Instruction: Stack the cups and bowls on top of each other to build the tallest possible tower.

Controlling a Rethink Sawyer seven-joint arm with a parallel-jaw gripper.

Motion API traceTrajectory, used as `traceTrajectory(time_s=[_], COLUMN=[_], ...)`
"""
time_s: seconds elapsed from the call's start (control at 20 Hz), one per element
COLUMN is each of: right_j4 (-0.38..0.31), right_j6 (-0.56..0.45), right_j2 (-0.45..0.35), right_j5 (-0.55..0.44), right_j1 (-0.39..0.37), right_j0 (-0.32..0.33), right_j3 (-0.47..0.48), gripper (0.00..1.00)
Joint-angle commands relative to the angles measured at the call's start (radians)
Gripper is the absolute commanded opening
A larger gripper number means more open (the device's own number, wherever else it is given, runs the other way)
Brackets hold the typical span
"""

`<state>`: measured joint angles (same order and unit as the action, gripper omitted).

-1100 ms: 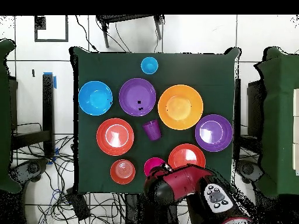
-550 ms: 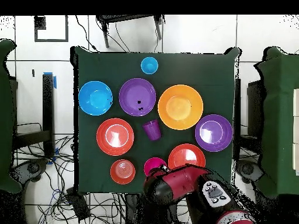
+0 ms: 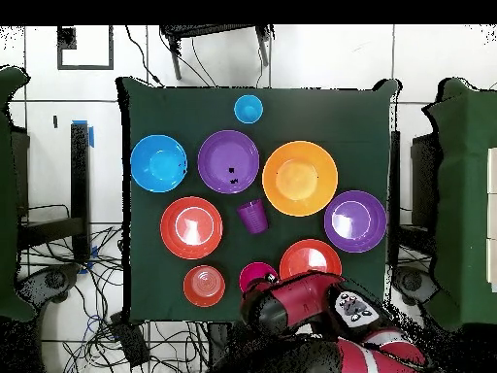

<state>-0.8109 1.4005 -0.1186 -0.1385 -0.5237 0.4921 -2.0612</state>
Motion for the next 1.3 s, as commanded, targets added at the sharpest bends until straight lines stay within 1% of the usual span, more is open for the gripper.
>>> traceTrajectory(time_s=[0.05, 0.3, 0.45, 0.8, 0.9, 1.05, 1.15, 1.3], right_j4=[-0.074, -0.098, -0.110, -0.109, -0.103, -0.071, -0.049, -0.033], right_j6=[0.085, 0.068, 0.070, 0.082, 0.074, 0.058, 0.060, 0.071], right_j2=[-0.021, -0.013, -0.007, -0.001, -0.003, -0.036, -0.039, -0.045], right_j5=[0.099, 0.116, 0.123, 0.123, 0.105, 0.046, 0.018, 0.012], right_j1=[0.076, 0.073, 0.076, 0.078, 0.047, -0.026, -0.065, -0.089], right_j0=[0.014, 0.044, 0.049, 0.030, 0.033, 0.042, 0.027, 0.016], right_j3=[0.120, 0.105, 0.101, 0.105, 0.083, 0.026, 0.002, -0.019], gripper=[1.00, 1.00, 1.00, 1.00, 1.00, 1.00, 1.00, 1.00])
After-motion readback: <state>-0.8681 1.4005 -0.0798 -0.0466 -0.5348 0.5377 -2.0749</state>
